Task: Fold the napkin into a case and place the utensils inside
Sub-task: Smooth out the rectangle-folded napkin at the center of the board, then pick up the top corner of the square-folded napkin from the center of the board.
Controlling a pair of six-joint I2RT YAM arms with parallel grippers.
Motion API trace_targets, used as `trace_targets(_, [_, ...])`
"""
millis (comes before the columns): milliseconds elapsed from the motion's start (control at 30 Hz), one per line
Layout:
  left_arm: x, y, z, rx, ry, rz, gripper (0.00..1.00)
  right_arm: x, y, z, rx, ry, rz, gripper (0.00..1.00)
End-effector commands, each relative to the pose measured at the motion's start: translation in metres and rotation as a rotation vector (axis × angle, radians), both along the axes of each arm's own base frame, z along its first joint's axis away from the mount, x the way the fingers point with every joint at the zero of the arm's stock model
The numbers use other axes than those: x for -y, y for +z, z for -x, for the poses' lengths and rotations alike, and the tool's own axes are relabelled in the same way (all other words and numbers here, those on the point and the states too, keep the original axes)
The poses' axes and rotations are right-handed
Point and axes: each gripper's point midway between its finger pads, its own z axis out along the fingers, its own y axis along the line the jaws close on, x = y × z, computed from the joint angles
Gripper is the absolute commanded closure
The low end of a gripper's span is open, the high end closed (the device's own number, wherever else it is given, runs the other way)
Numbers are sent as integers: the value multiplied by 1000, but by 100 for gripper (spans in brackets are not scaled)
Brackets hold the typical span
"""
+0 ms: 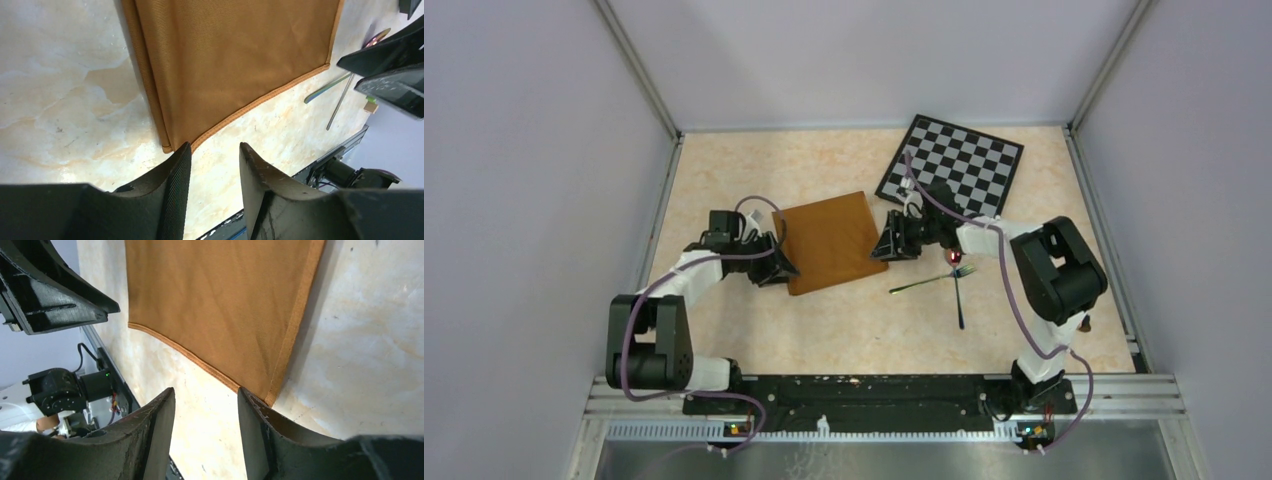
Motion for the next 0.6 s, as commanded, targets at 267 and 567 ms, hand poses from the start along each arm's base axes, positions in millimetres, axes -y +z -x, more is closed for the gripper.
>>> trace_targets(267, [-11, -20, 11, -85, 18, -67, 50, 31, -3, -10, -77, -44, 85, 58])
trace_targets(567, [-11, -37, 18, -134, 38, -71, 66, 27, -18, -4, -118, -32, 52, 67])
